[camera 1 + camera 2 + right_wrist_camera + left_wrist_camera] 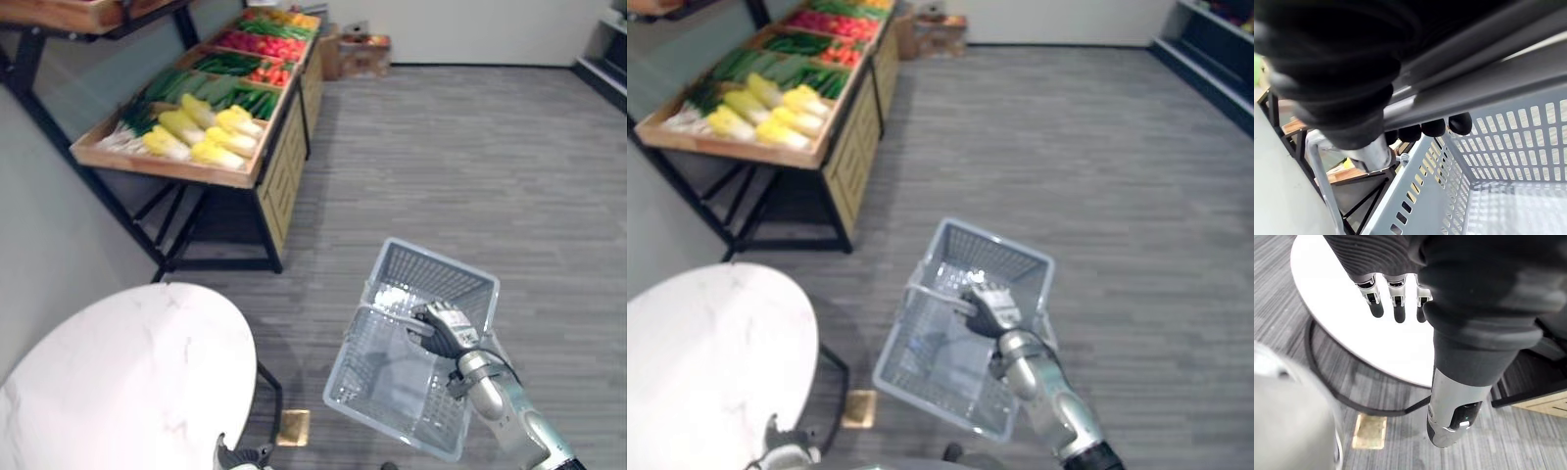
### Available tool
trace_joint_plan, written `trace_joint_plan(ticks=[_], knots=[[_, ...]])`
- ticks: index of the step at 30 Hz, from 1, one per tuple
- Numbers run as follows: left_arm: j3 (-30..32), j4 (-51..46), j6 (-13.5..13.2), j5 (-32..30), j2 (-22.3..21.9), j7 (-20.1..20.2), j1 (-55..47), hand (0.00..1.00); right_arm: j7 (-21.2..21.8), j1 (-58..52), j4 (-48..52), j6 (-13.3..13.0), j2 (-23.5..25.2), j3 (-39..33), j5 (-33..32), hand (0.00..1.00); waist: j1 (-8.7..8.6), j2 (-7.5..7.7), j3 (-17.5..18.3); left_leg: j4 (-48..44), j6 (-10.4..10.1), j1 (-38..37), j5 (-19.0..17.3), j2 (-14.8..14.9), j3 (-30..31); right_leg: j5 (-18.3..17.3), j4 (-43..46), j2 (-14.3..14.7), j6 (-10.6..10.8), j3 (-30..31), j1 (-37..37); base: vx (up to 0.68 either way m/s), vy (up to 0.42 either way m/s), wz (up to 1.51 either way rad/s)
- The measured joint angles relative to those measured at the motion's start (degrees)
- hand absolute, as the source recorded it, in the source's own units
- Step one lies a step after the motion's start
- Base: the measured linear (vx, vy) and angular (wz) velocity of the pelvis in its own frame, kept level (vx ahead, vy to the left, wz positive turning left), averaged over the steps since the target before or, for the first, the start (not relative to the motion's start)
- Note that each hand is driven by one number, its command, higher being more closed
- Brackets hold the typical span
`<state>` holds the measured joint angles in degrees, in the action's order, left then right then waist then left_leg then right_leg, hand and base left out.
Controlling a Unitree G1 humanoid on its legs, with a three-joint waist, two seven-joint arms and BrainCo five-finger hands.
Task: Pick vegetable in the basket
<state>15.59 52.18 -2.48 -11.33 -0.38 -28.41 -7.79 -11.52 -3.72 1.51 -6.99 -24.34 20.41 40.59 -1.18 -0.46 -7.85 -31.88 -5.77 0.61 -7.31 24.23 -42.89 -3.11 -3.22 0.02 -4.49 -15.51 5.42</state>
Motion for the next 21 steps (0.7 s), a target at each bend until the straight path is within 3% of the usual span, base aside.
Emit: trace_joint_plan(ticks=[1,4,6,7,14,15,16,18,21], knots=[[-0.04,-0.60,-0.10,0.01,0.16,-0.21,-0.66,0.00,-0.01,-0.06,0.06,-0.01,0.13,0.58,0.00,1.00,-0.02,-0.11,-0.05,3.81,0.11,1.44,-0.14,-3.79,1.15,0.22,0.06,-0.44,0.36,0.14,-0.06,0.00,0.164,-0.67],[-0.25,-1.34,-0.31,0.01,0.51,-0.31,-0.80,0.00,-0.46,-0.22,0.95,0.31,0.56,0.21,0.02,1.00,0.28,0.90,-0.18,12.08,0.78,0.57,-0.18,-9.53,3.80,1.19,-1.23,-1.75,2.63,0.28,-0.86,0.07,0.175,-0.21],[-0.27,-1.55,-0.59,0.02,0.64,-0.32,-0.44,0.00,-0.53,0.01,1.70,0.29,0.69,0.26,0.02,1.00,0.29,1.45,-0.57,13.20,0.79,1.22,-0.19,-10.72,4.48,2.46,-2.44,-2.20,3.79,0.09,-1.17,0.10,0.075,0.05],[-0.24,-1.52,-0.59,0.03,0.58,-0.32,-0.08,0.00,-0.51,-0.02,1.89,0.25,0.78,0.44,0.03,1.00,0.59,1.47,-0.90,14.40,1.07,1.20,-0.29,-11.63,4.48,3.92,-2.85,-2.60,5.40,-0.09,-1.18,0.14,0.077,0.07],[-3.73,-1.84,0.09,-0.03,0.55,-0.41,0.34,0.00,-0.50,-0.38,1.35,0.27,1.37,0.30,0.02,1.00,0.97,1.37,-0.83,19.62,1.99,-2.07,-0.22,-14.62,5.68,3.87,-2.18,-3.32,5.92,0.96,-0.87,0.17,0.057,-0.15],[-4.64,-1.85,0.13,-0.03,0.32,-0.39,0.83,0.00,-0.49,-0.28,0.33,0.27,1.51,0.31,0.03,1.00,1.28,1.34,-0.82,20.22,2.00,-2.07,-0.22,-14.65,5.59,2.27,2.04,-3.69,6.83,1.80,-3.55,0.09,0.053,-0.40],[-5.73,-1.85,0.14,-0.04,0.05,-0.33,1.01,0.00,-0.50,0.15,-0.94,0.36,1.91,0.30,0.02,1.00,1.40,1.35,-0.85,21.40,2.01,-2.58,-0.21,-14.62,5.14,-0.90,10.65,-4.52,6.83,2.00,-8.11,0.06,0.070,-0.44],[-7.33,-1.88,0.20,-0.07,0.50,0.08,0.96,0.00,-0.51,0.75,-2.26,0.46,2.62,-0.13,0.04,1.00,1.19,1.93,-1.19,23.58,2.12,-5.18,-0.28,-15.51,4.01,-3.93,25.02,-6.79,6.97,1.72,-14.02,0.00,0.068,-0.26],[-9.17,-1.93,0.18,-0.07,1.66,0.11,0.77,0.00,-0.51,-0.17,-2.71,0.59,2.67,-0.14,0.18,1.00,0.17,3.00,-1.74,25.28,3.13,-9.02,-0.93,-16.97,4.48,-4.05,36.87,-10.93,6.99,-1.53,-16.44,-0.01,0.145,0.18]])
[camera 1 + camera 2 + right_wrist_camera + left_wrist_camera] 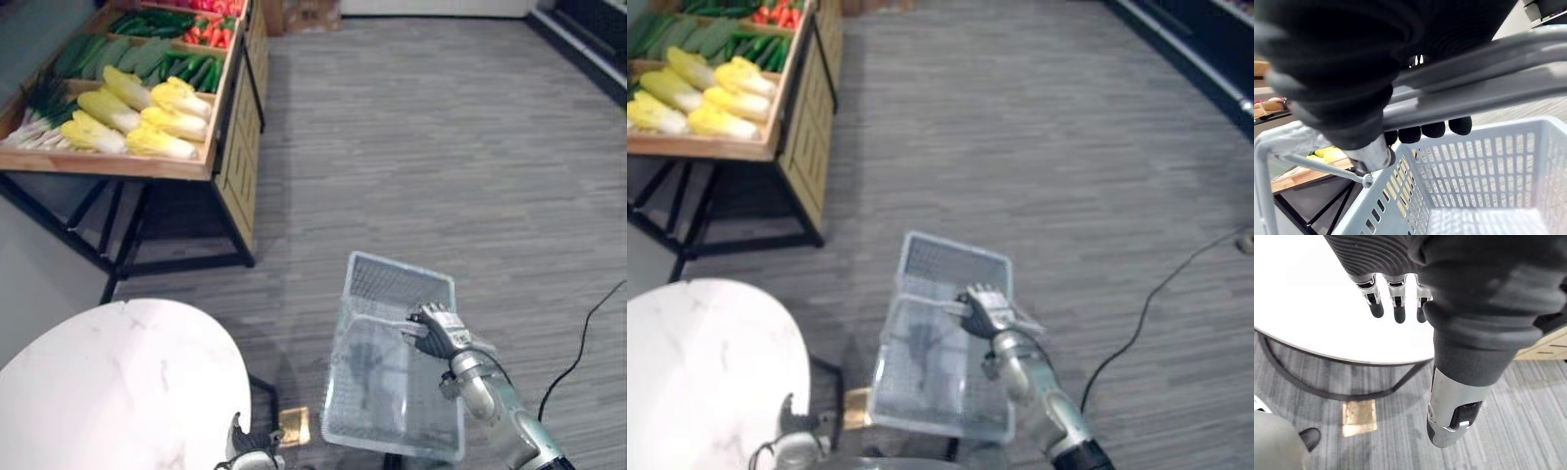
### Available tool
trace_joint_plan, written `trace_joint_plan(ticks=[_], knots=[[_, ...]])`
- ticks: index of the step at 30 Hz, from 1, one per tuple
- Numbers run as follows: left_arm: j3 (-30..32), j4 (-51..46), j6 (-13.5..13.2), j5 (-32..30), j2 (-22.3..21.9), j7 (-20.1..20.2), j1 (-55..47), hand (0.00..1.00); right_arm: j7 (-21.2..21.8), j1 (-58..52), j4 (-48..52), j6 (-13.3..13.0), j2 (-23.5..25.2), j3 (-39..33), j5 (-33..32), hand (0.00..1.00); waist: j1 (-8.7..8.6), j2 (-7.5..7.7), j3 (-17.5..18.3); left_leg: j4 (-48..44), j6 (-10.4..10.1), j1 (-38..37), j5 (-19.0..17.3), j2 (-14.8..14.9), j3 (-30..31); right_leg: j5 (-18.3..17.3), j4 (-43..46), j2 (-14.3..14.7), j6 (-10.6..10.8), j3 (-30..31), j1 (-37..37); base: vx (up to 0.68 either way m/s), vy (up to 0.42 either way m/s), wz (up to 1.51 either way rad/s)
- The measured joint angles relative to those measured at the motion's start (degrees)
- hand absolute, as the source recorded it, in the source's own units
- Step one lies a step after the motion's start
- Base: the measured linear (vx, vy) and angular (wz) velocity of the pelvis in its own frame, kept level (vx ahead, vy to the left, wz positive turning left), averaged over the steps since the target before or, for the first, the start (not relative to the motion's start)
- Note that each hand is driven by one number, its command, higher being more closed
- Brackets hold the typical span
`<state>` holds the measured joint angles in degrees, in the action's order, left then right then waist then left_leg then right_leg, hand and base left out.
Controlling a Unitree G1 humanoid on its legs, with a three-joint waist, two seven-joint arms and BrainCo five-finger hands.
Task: Pick vegetable in the basket
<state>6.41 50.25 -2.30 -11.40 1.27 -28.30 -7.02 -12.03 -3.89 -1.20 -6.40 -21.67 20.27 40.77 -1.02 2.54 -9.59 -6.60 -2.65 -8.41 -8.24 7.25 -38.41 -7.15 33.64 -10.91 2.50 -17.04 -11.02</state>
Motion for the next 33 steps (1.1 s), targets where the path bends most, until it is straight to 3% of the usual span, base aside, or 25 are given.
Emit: trace_joint_plan(ticks=[1,3,5,8,10,11,12,13,14,15,16,18,20,22,23,24,26,27,29,31,33], knots=[[-0.17,0.00,0.01,0.01,0.13,0.01,-0.04,0.00,0.00,0.04,-0.01,0.21,0.00,-0.11,0.77,1.00,-0.22,0.04,-0.02,1.03,0.45,-0.78,-0.33,-0.25,0.09,0.00,1.21,-0.87,0.00,-1.53,-0.07,0.00,0.142,0.13],[-0.20,-0.10,0.03,0.03,0.30,0.04,0.26,0.00,-0.02,0.32,0.00,0.21,0.40,-0.21,1.52,1.00,-0.25,0.31,-0.40,1.73,0.93,-0.45,-0.64,-0.33,0.54,-2.24,3.93,-3.54,-2.31,-3.97,-1.91,-0.02,0.099,0.09],[0.07,-0.06,0.34,0.04,0.74,0.10,0.55,0.00,0.04,0.27,-0.01,0.17,0.66,-0.29,1.57,1.00,-0.25,0.21,-0.58,1.61,0.94,-0.08,-0.65,0.41,1.65,-2.76,1.78,-6.84,-2.39,-4.84,-2.30,0.00,-0.044,0.14],[0.12,0.04,0.34,0.05,1.55,0.64,0.43,0.00,0.03,0.43,0.03,0.21,2.61,-1.53,1.82,1.00,0.11,0.16,-0.63,1.39,0.32,0.28,-0.51,2.23,3.25,-0.28,-8.31,-11.01,1.36,-1.83,-3.19,0.03,-0.228,0.09],[0.18,0.03,0.33,0.02,1.59,1.43,0.61,0.00,0.00,0.36,0.13,0.21,2.69,-1.56,2.03,1.00,0.39,0.30,-0.58,0.57,-3.43,0.20,-0.43,4.07,4.34,3.08,-15.71,-13.24,3.74,0.03,-3.78,0.07,-0.376,0.12],[0.27,0.03,0.31,0.01,1.68,1.61,0.53,0.00,0.00,0.22,0.14,0.22,2.75,-1.55,2.05,1.00,0.50,0.71,-0.51,0.26,-4.56,0.10,-0.41,4.35,4.65,4.58,-16.98,-13.54,3.65,0.36,-3.52,0.12,-0.477,0.17],[0.56,-0.07,0.23,0.10,2.12,1.81,0.00,0.00,-0.03,-0.11,0.15,0.30,3.26,-1.56,2.14,1.00,1.14,2.42,0.16,0.47,-6.97,-0.84,0.07,4.55,5.21,8.82,-18.52,-14.04,3.26,0.45,-2.90,0.14,-0.569,0.29],[1.32,0.81,0.43,0.01,2.58,2.05,0.43,0.00,-0.20,-0.27,-0.13,0.71,3.89,-1.93,2.20,1.00,1.12,2.34,0.03,0.45,-10.20,-1.13,-0.10,5.70,6.90,10.24,-18.03,-13.64,9.79,-0.43,-1.43,0.14,-0.562,0.21],[1.30,0.96,0.42,-0.04,1.35,2.25,0.40,0.00,-0.22,-0.21,-0.41,1.17,3.43,-2.22,2.21,1.00,1.29,0.30,0.43,0.42,-10.91,-0.89,0.30,7.88,7.71,9.24,-17.51,-11.42,8.20,-1.72,-1.20,0.15,-0.502,0.24],[1.34,0.34,0.20,-0.03,-1.19,2.31,-0.12,0.00,-0.63,-0.11,-0.39,1.42,2.14,-2.42,2.36,1.00,1.21,-3.35,0.95,0.39,-11.72,0.03,1.21,11.67,8.87,7.42,-17.38,-8.15,6.55,-3.90,-1.00,0.14,-0.376,0.16],[1.39,0.19,0.11,-0.03,-2.98,2.40,-0.21,0.00,-0.77,0.32,-0.54,1.64,1.04,-2.51,3.28,1.00,1.18,-5.55,1.00,-0.63,-12.22,0.54,3.12,14.11,10.50,5.15,-15.72,-6.53,5.64,-5.46,-0.93,0.15,-0.369,0.29],[1.76,0.09,-0.07,0.01,-3.97,2.38,-0.42,0.00,-1.10,0.29,-1.13,2.19,0.79,-2.56,4.19,1.00,0.87,-6.04,1.18,-5.96,-11.71,3.51,6.26,16.52,13.66,2.24,-12.71,-6.23,4.88,-7.67,-0.31,0.13,-0.351,0.38],[3.15,-0.48,-0.16,0.91,-4.11,1.73,-0.53,0.00,-1.28,0.28,-1.71,2.18,0.20,-2.47,4.18,1.00,0.94,-5.75,1.01,-11.95,-8.61,6.75,10.03,19.22,15.91,0.86,-12.80,-4.84,3.75,-9.50,1.69,0.16,-0.381,0.29],[3.61,-0.68,-0.19,2.25,-3.61,1.21,-0.56,0.00,-1.45,0.10,-1.72,2.06,0.09,-2.49,4.14,1.00,0.60,-5.29,0.84,-14.85,-3.91,8.28,18.88,21.52,14.74,0.49,-15.86,-2.93,3.10,-11.47,5.62,0.22,-0.392,0.24],[3.72,-0.71,-0.19,2.29,-3.57,1.09,-0.56,0.00,-1.52,-0.11,-1.72,2.02,0.09,-2.49,4.12,1.00,0.42,-5.11,0.77,-14.95,-2.91,8.18,21.44,22.03,13.52,0.44,-16.96,-2.46,2.94,-11.86,6.77,0.18,-0.308,0.31],[4.28,-0.92,-0.17,2.30,-3.56,0.94,-0.72,0.00,-1.65,-0.93,-1.67,1.95,0.06,-2.50,4.07,1.00,-0.16,-4.89,0.71,-15.97,-0.93,8.38,26.61,23.71,10.61,0.48,-19.82,-1.16,2.68,-12.99,9.86,0.18,-0.319,0.30],[4.29,-1.81,-0.16,2.28,-3.96,0.75,-1.27,0.00,-1.67,-2.14,-1.51,1.98,-0.09,-3.14,4.00,1.00,-0.01,-4.61,0.31,-24.95,-3.23,10.72,21.86,25.34,8.24,0.20,-23.03,-0.46,1.76,-13.90,13.44,0.17,-0.261,0.20],[4.19,-2.59,-0.16,2.26,-4.01,0.71,-1.72,0.00,-1.67,-2.92,-1.42,2.04,0.03,-4.20,4.02,1.00,0.02,-4.64,0.29,-31.06,-3.34,12.36,14.77,24.31,6.49,-0.11,-24.15,-0.11,1.32,-14.13,14.85,0.11,-0.128,0.05],[4.33,-3.41,-0.17,2.26,-4.01,0.48,-1.89,0.00,-1.67,-3.53,-1.21,2.09,-0.11,-5.17,4.02,1.00,0.17,-4.51,0.22,-34.25,-3.12,14.55,8.97,21.80,4.22,-0.33,-25.75,0.24,0.94,-14.52,16.36,0.10,-0.082,0.03],[4.33,-4.32,-0.08,2.22,-4.01,0.43,-1.57,0.00,-1.67,-4.35,-0.37,2.17,-0.06,-6.60,4.02,1.00,1.04,-4.26,0.11,-30.23,-3.09,18.64,4.02,17.35,1.52,0.08,-26.87,0.09,1.65,-14.83,16.90,0.11,0.014,-0.03],[4.38,-4.58,-0.08,2.19,-4.01,0.38,-1.28,0.00,-1.68,-5.01,0.30,2.19,-0.11,-7.55,4.02,1.00,1.11,-3.82,-0.11,-20.40,-3.35,20.26,4.44,13.09,1.43,0.56,-27.54,-0.90,2.54,-15.45,17.93,0.15,0.147,0.02]])
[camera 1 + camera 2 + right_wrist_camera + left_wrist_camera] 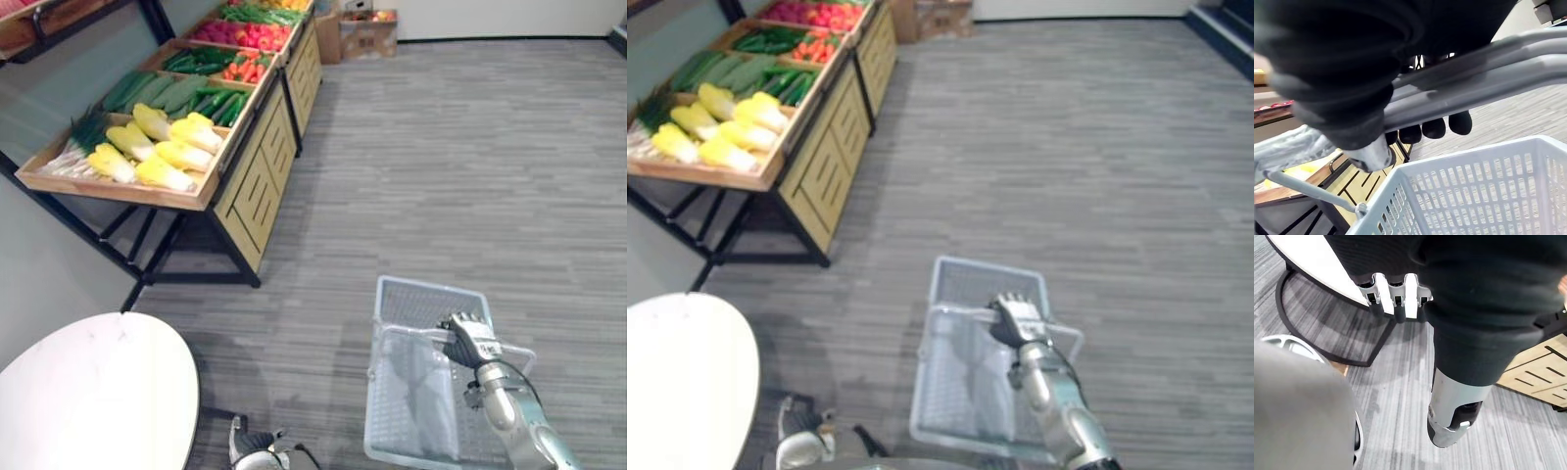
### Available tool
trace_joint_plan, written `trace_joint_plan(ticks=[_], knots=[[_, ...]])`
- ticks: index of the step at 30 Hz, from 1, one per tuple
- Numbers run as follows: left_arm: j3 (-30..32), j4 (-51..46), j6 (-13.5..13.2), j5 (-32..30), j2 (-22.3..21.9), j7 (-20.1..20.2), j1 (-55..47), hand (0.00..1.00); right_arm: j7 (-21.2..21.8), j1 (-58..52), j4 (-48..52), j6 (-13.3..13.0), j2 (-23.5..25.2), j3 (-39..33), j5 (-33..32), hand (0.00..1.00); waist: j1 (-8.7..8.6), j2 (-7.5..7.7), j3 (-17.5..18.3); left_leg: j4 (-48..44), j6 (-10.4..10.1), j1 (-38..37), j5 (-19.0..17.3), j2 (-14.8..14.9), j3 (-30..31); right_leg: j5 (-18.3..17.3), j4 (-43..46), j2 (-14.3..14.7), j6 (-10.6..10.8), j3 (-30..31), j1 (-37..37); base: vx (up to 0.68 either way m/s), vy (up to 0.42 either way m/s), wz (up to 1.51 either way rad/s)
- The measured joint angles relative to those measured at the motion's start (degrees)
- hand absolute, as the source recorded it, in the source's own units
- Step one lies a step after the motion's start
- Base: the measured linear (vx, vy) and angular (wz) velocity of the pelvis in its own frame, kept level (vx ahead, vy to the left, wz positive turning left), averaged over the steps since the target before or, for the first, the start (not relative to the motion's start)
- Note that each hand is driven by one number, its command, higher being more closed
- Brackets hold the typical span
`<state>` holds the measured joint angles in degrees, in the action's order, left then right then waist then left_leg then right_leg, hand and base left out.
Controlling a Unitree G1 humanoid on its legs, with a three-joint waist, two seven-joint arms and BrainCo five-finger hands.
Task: Pick vegetable in the basket
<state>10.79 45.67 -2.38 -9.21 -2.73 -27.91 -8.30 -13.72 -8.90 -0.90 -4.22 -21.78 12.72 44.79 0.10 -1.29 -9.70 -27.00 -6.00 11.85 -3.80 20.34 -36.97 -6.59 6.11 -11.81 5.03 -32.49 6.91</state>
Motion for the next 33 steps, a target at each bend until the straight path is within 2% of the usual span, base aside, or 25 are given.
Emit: trace_joint_plan(ticks=[1,2,3,4,5,7,10,11,12,14,15,16,18,19,20,22,24,25,26,27,28,30,31,32,33], knots=[[0.02,-0.01,0.04,0.00,-0.04,-0.02,0.13,0.00,-0.04,-0.14,0.17,0.00,-0.32,-0.55,0.00,1.00,0.05,0.00,0.00,8.84,-0.18,-0.05,2.71,-2.95,0.44,0.45,-0.43,-0.73,0.84,0.06,0.60,0.18,0.197,-0.02],[0.02,-0.01,0.04,0.01,-0.06,-0.02,0.17,0.00,-0.05,-0.15,0.31,0.00,-0.45,-0.70,0.00,1.00,0.06,-0.11,0.06,11.77,-0.09,-0.03,4.36,-3.69,0.90,0.50,-0.61,-0.93,1.30,0.13,0.71,0.22,0.260,-0.20],[0.28,-0.04,0.02,0.06,-0.12,-0.08,-0.39,0.00,-0.17,-0.16,0.70,-0.05,-1.08,-0.87,0.00,1.00,0.18,-1.16,0.60,19.01,2.40,-0.01,11.03,-5.03,3.07,0.72,-1.43,-0.96,4.14,1.23,1.13,0.24,0.289,-0.03],[0.59,-0.08,0.08,0.05,0.41,-0.14,0.28,0.00,-0.22,-0.39,0.47,0.00,0.55,-0.79,0.00,1.00,-0.21,0.45,0.83,18.58,4.72,0.19,9.22,-7.31,2.95,1.16,-2.51,-2.54,5.18,1.05,1.65,0.25,0.281,0.07],[0.80,-0.73,0.04,0.05,0.89,-0.25,0.57,0.00,-0.22,-0.41,0.63,-0.12,1.01,-0.30,0.00,1.00,-0.28,1.62,0.85,18.11,4.71,0.80,8.46,-8.23,2.90,1.33,-3.15,-3.23,5.48,0.80,1.63,0.22,0.227,0.28],[2.32,-1.07,0.13,0.13,1.31,-0.54,1.78,0.00,-0.20,0.64,0.96,-0.95,1.60,1.43,0.00,1.00,0.22,3.94,-0.41,11.10,6.22,2.00,1.98,-8.12,1.55,2.83,-6.36,-4.30,8.04,0.37,4.47,0.19,0.159,0.05],[3.08,-1.43,0.46,1.31,0.63,-0.61,0.71,0.00,-0.22,1.77,1.21,-1.99,2.75,3.27,-0.02,1.00,0.20,3.35,-0.22,2.63,5.79,1.11,-5.71,-5.82,-0.79,3.43,-8.52,-5.15,9.10,1.73,7.77,0.20,0.159,-0.37],[3.09,-1.45,0.46,1.32,0.64,-0.61,0.70,0.00,-0.23,1.76,1.21,-2.21,2.75,3.59,-0.01,1.00,0.27,3.29,-0.14,1.47,5.67,1.33,-6.76,-5.28,-1.44,3.36,-8.46,-5.38,9.19,1.82,7.82,0.15,0.114,-0.31],[3.19,-1.56,0.47,1.33,0.75,-0.64,0.62,0.00,-0.25,1.45,1.21,-2.32,2.74,3.65,-0.01,1.00,0.32,3.75,0.12,-1.96,5.26,2.26,-9.02,-3.70,-2.65,1.18,-7.26,-5.87,9.58,1.83,7.16,0.20,0.172,-0.11],[2.98,-2.14,0.73,1.26,0.53,-0.55,0.66,0.00,-0.33,0.83,0.67,-1.89,3.18,3.28,-0.02,1.00,0.32,3.77,0.40,-6.52,5.82,2.14,-12.81,-1.59,-4.96,-2.81,-1.89,-7.85,8.44,1.69,5.61,0.22,0.179,0.05],[2.87,-2.17,0.95,1.26,0.89,-0.60,0.67,0.00,-0.33,0.40,0.05,-1.63,3.47,3.21,0.00,1.00,0.29,3.92,0.81,-6.36,5.97,1.20,-14.00,-2.22,-5.23,-4.17,3.46,-9.35,6.22,1.70,4.92,0.26,0.180,0.20],[1.56,-2.48,1.28,1.26,1.30,-0.68,0.57,0.00,-0.33,0.02,-0.23,-1.02,3.86,3.48,0.03,1.00,0.75,5.46,1.07,-6.39,6.12,0.73,-14.68,-3.48,-5.06,-3.49,18.39,-14.28,5.24,3.19,-1.42,0.28,0.178,0.31],[0.10,-3.55,1.51,1.25,2.48,-0.67,0.60,0.00,-0.35,0.15,-0.26,-0.93,4.88,3.31,0.05,1.00,0.97,6.54,1.44,-6.83,7.07,-0.44,-15.15,-4.90,-4.77,-0.15,30.78,-18.52,0.93,4.92,-6.06,0.33,0.185,0.48],[-1.04,-4.52,2.04,1.25,2.82,-0.59,0.66,0.00,-0.50,0.61,-0.88,-0.78,5.36,3.17,0.10,1.00,0.92,7.31,1.31,-6.10,7.60,-1.85,-15.55,-5.87,-3.64,5.96,38.74,-20.63,-1.32,7.26,-9.19,0.35,0.131,0.64],[-1.94,-4.99,2.16,1.25,3.20,-0.55,0.66,0.00,-0.56,1.18,-1.43,-0.78,5.85,2.91,0.12,1.00,0.88,7.17,1.04,-4.98,7.61,-2.72,-15.57,-6.39,-2.65,5.51,42.84,-20.54,-0.95,9.38,-11.04,0.32,0.045,0.83],[-4.01,-6.17,2.23,1.24,3.26,-0.59,0.30,0.00,-0.89,2.14,-2.11,-0.71,6.19,2.02,0.19,1.00,0.83,7.31,0.70,2.86,6.47,-9.95,-14.81,-9.26,0.04,-1.92,52.60,-18.15,-3.15,10.33,-15.21,0.32,-0.037,0.61],[-4.59,-6.59,2.22,1.25,2.15,-0.70,-0.58,0.00,-2.18,2.09,-1.80,-0.85,6.01,1.12,0.16,1.00,0.69,5.39,0.52,7.57,4.94,-15.16,-13.91,-9.82,0.62,-5.74,51.32,-15.47,-5.62,5.72,-18.36,0.31,-0.086,0.35],[-5.09,-6.58,2.10,1.25,1.93,-0.83,-0.45,0.00,-2.69,2.42,-1.56,-0.87,5.94,1.05,0.15,1.00,-0.13,4.58,0.54,9.23,4.05,-16.62,-13.41,-9.85,1.72,-6.53,47.41,-13.90,-6.60,3.38,-21.80,0.30,-0.127,0.46],[-5.23,-6.49,2.05,1.24,1.90,-0.87,-0.46,0.00,-2.98,2.65,-1.30,-0.87,5.93,1.03,0.15,1.00,-0.47,4.44,0.46,9.78,3.49,-17.03,-13.10,-9.84,2.30,-6.42,44.15,-12.97,-6.43,3.19,-23.51,0.30,-0.179,0.66],[-5.63,-6.08,1.90,1.24,1.92,-0.90,0.20,0.00,-3.38,2.72,-0.90,-0.87,5.89,1.09,0.16,1.00,-1.13,4.58,0.51,10.29,2.75,-17.15,-12.68,-9.74,3.77,-5.24,34.29,-10.72,-4.78,4.00,-26.18,0.38,-0.317,0.95],[-6.10,-4.38,1.76,1.24,2.14,-0.92,1.10,0.00,-3.40,2.30,-0.96,-0.69,5.85,1.13,0.17,1.00,-1.40,6.21,0.54,10.38,1.10,-18.22,-12.10,-10.19,5.34,4.89,18.18,-7.46,-3.64,9.21,-26.36,0.38,-0.314,0.95],[-6.21,-2.49,2.09,1.31,0.37,-0.67,1.75,0.00,-3.42,2.10,-1.79,0.52,4.97,0.67,0.20,1.00,-0.74,2.68,0.07,12.44,-0.41,-19.00,-10.40,-8.49,6.15,5.90,16.47,-4.51,-2.89,9.01,-23.23,0.22,-0.152,0.51],[-6.69,-2.53,2.01,1.29,-0.65,-0.73,1.77,0.00,-3.45,1.71,-1.82,1.19,4.89,-0.23,0.20,1.00,-0.32,2.71,-0.26,15.20,-1.06,-18.88,-9.53,-9.84,6.19,5.94,16.72,-4.66,-2.95,10.83,-23.08,0.16,-0.013,0.51],[-8.56,-2.45,1.84,1.20,-0.54,-0.58,1.95,0.00,-3.44,1.49,-1.91,1.75,4.82,-1.42,0.30,1.00,-0.15,2.34,-1.00,19.37,0.38,-19.04,-6.86,-11.99,6.51,5.93,19.62,-5.65,-2.97,12.98,-23.10,0.12,0.032,0.89],[-8.59,-2.64,1.72,1.20,-0.95,-0.58,2.65,0.00,-4.39,0.77,-1.78,2.13,4.25,-2.88,0.72,1.00,-0.86,1.39,-1.63,20.90,1.59,-19.60,-3.38,-12.05,5.98,3.25,27.30,-5.85,-3.18,15.57,-25.82,0.11,0.028,0.88]])
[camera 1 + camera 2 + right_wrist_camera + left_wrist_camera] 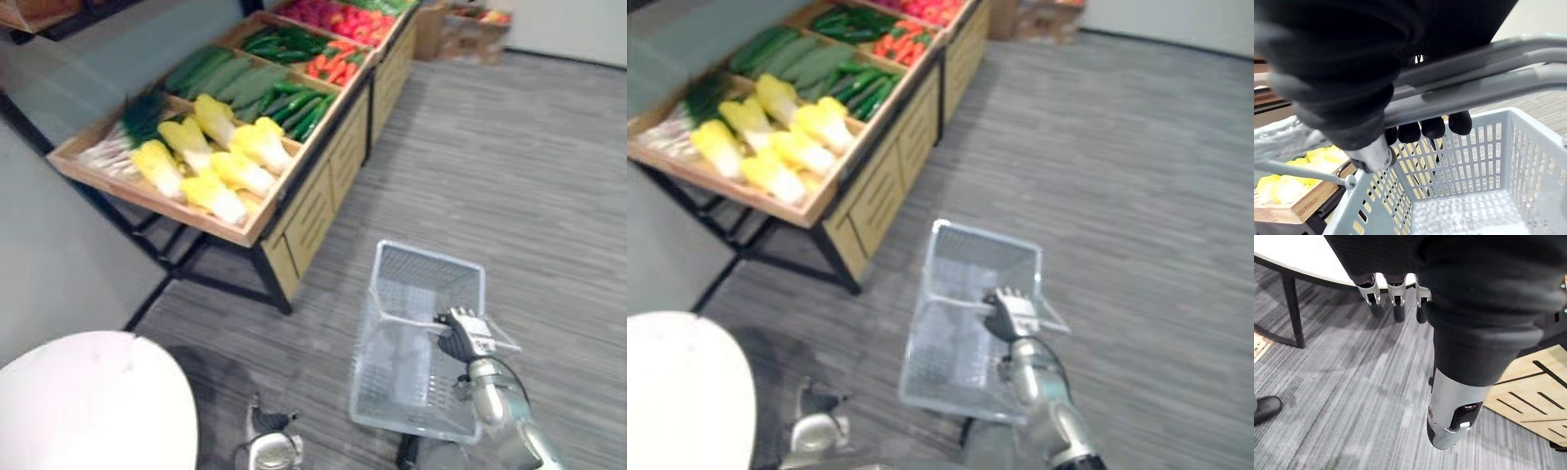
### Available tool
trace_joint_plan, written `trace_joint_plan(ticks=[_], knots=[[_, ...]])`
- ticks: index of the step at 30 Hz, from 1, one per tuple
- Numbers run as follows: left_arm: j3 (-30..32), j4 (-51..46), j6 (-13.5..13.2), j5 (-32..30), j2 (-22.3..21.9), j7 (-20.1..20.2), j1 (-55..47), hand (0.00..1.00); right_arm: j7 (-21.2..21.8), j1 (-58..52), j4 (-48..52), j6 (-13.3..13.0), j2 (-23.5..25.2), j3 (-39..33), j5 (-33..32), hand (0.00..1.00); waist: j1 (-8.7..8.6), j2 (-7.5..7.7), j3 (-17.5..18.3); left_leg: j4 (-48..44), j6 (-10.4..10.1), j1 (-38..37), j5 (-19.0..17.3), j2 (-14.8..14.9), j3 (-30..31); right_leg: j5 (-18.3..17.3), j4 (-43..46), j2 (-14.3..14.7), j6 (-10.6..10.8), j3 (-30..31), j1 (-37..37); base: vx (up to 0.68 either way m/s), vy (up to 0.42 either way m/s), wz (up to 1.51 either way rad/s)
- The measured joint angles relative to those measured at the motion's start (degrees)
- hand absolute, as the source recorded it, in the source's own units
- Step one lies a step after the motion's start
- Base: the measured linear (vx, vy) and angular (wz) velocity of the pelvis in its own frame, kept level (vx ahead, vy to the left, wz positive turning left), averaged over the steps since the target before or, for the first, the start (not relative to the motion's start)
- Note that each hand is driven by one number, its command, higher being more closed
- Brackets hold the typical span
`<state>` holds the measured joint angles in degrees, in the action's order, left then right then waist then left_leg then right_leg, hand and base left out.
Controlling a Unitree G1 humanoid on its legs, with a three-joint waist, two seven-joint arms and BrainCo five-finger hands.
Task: Pick vegetable in the basket
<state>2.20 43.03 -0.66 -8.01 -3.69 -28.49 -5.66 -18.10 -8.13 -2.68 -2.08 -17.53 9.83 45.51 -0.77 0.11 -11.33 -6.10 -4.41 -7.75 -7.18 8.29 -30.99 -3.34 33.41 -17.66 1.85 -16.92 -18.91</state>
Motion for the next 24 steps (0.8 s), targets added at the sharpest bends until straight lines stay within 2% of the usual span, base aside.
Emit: trace_joint_plan(ticks=[1,2,3,4,5,7,8,11,12,13,14,15,16,17,18,19,20,22,23,24], knots=[[0.77,-0.24,-0.18,-0.04,0.01,-0.11,-0.35,0.00,-0.55,0.11,0.44,0.07,0.32,-0.80,0.60,1.00,0.15,-0.17,0.25,0.55,-0.99,-0.78,-0.59,0.30,0.83,-2.09,-0.03,0.37,0.74,2.85,-0.51,0.10,-0.072,1.00],[2.67,-0.62,-0.50,-0.05,1.37,-0.44,-0.59,0.00,-0.71,-0.29,2.15,0.07,0.85,-1.10,0.92,1.00,0.49,2.74,0.52,1.90,-2.73,-1.70,-1.46,-1.55,3.11,-1.17,-8.67,0.03,2.71,7.49,1.50,0.11,-0.162,0.82],[3.31,1.15,-0.13,-0.15,1.72,-0.24,0.40,0.00,-1.06,-0.78,1.83,0.09,1.05,-0.97,1.19,1.00,0.33,3.20,-0.43,2.33,-3.59,-2.61,-1.32,-1.62,4.96,-1.41,-7.76,0.09,5.55,8.09,2.55,0.18,-0.247,0.81],[4.07,1.20,0.09,-0.24,0.88,-0.33,-0.37,0.00,-1.13,-1.70,1.86,0.11,0.71,-1.08,1.28,1.00,1.02,1.41,0.09,3.22,-4.35,-2.44,-0.90,0.21,6.28,-1.94,-8.00,1.58,4.76,6.78,3.36,0.10,-0.164,0.50],[4.15,1.20,0.11,-0.25,0.37,-0.37,-0.73,0.00,-1.31,-2.13,1.87,0.12,0.80,-1.37,1.28,1.00,0.99,0.78,0.17,3.42,-4.59,-2.14,-0.78,0.82,6.85,-2.32,-7.99,1.99,4.32,6.42,3.53,0.15,-0.157,0.55],[5.26,1.54,0.09,-0.67,0.08,-0.44,-1.26,0.00,-1.31,-3.90,1.25,0.58,1.44,-0.78,1.28,1.00,0.67,-1.72,0.09,2.49,-5.27,-0.40,-0.48,3.44,10.07,-4.49,-8.24,2.88,4.45,1.51,5.65,0.17,-0.151,0.76],[5.98,1.76,0.11,-0.67,0.05,-0.47,-1.22,0.00,-1.31,-4.09,1.10,0.68,1.80,-0.93,1.27,1.00,0.58,-1.89,0.09,1.15,-5.26,0.25,-0.48,3.95,11.01,-5.07,-8.40,2.81,4.54,0.45,6.56,0.19,-0.215,0.86],[7.29,2.26,0.06,-0.20,-0.11,-0.86,-1.55,0.00,-1.30,-4.79,0.89,0.69,1.66,-0.46,1.22,1.00,0.64,-1.79,0.21,-10.79,-5.04,5.97,-0.48,6.70,14.01,-7.40,-9.98,2.36,4.58,-4.84,10.69,0.11,-0.174,0.75],[7.34,2.22,0.03,0.50,-0.09,-1.35,-1.42,0.00,-1.31,-4.94,0.54,0.64,1.44,-0.40,1.10,1.00,0.64,-2.26,0.28,-16.92,-4.16,9.30,0.08,8.83,13.85,-7.77,-11.58,3.21,4.40,-7.27,12.91,0.17,-0.191,0.69],[7.28,2.22,0.00,0.49,-0.09,-1.73,-1.52,0.00,-1.30,-4.94,-0.11,0.54,1.41,0.22,0.62,1.00,0.95,-2.41,0.27,-21.08,-2.03,10.95,1.54,10.76,12.39,-7.82,-13.35,4.14,4.09,-9.09,15.39,0.18,-0.179,0.63],[7.27,2.22,-0.02,0.48,0.01,-1.79,-1.68,0.00,-1.29,-5.02,-0.22,0.43,1.38,0.55,0.58,1.00,1.05,-2.41,0.27,-22.26,-0.83,11.20,2.39,11.55,11.37,-7.83,-14.20,4.49,4.01,-9.88,16.52,0.18,-0.164,0.51],[7.28,2.23,-0.04,0.47,0.24,-1.92,-1.95,0.00,-1.31,-5.21,-0.20,-0.15,1.23,1.25,0.57,1.00,1.01,-2.24,0.39,-23.36,0.80,11.20,4.47,12.87,8.30,-7.88,-15.49,4.85,3.84,-11.26,18.64,0.20,-0.155,0.44],[7.29,2.20,-0.04,0.47,0.28,-2.01,-1.97,0.00,-1.31,-5.41,-0.19,-0.89,0.97,1.58,0.57,1.00,1.03,-2.12,0.48,-23.71,1.43,10.67,6.71,13.99,4.59,-7.81,-16.67,5.10,3.51,-12.36,20.44,0.21,-0.154,0.42],[7.36,2.18,-0.03,0.45,0.44,-2.04,-1.99,0.00,-1.31,-5.56,-0.15,-1.08,0.80,1.66,0.58,1.00,0.99,-2.21,0.58,-24.01,1.14,10.60,7.90,14.64,2.98,-7.64,-17.38,5.22,2.99,-12.90,21.25,0.22,-0.142,0.40],[7.96,1.92,-0.02,0.44,0.40,-2.07,-2.05,0.00,-1.30,-5.84,-0.13,-1.09,0.59,1.85,0.58,1.00,1.10,-1.48,0.17,-25.85,0.77,11.52,9.39,16.24,0.28,-7.22,-19.16,5.39,1.83,-14.05,23.28,0.24,-0.129,0.38],[7.86,1.57,-0.02,0.40,0.13,-2.05,-2.45,0.00,-1.31,-6.36,-0.02,-1.10,0.79,1.81,0.58,1.00,1.11,-1.67,0.36,-26.74,-0.89,11.90,7.74,16.70,-1.66,-7.21,-20.55,5.33,1.82,-15.20,25.12,0.23,-0.107,0.41],[7.50,1.52,-0.02,0.39,0.04,-2.05,-2.34,0.00,-1.33,-6.69,0.05,-1.09,0.79,1.41,0.58,1.00,0.98,-1.82,0.45,-26.46,-1.33,12.43,6.93,16.22,-1.88,-7.21,-20.91,5.25,1.83,-15.97,25.88,0.20,-0.051,0.45],[6.90,0.18,-0.03,0.31,0.06,-1.96,-1.70,0.00,-1.33,-7.25,0.13,-1.06,0.79,-0.01,0.63,1.00,0.98,-1.72,0.48,-21.41,-1.55,14.89,5.22,12.60,-2.15,-7.21,-21.29,4.39,1.83,-17.71,27.51,0.14,0.056,0.43],[6.91,0.11,-0.02,0.27,0.06,-1.98,-1.52,0.00,-1.33,-7.30,0.14,-1.06,0.78,-0.34,0.65,1.00,1.02,-1.64,0.47,-18.45,-1.36,15.38,5.44,11.34,-2.07,-7.21,-21.24,4.10,1.84,-17.86,27.65,0.14,0.138,0.24],[6.94,0.13,0.02,0.16,0.06,-2.01,-1.49,0.00,-1.34,-7.28,0.15,-1.04,0.72,-0.67,0.65,1.00,1.04,-1.64,0.48,-10.90,0.29,15.66,7.99,8.75,-1.59,-7.13,-21.12,3.62,2.06,-17.96,28.03,0.17,0.200,0.09]])
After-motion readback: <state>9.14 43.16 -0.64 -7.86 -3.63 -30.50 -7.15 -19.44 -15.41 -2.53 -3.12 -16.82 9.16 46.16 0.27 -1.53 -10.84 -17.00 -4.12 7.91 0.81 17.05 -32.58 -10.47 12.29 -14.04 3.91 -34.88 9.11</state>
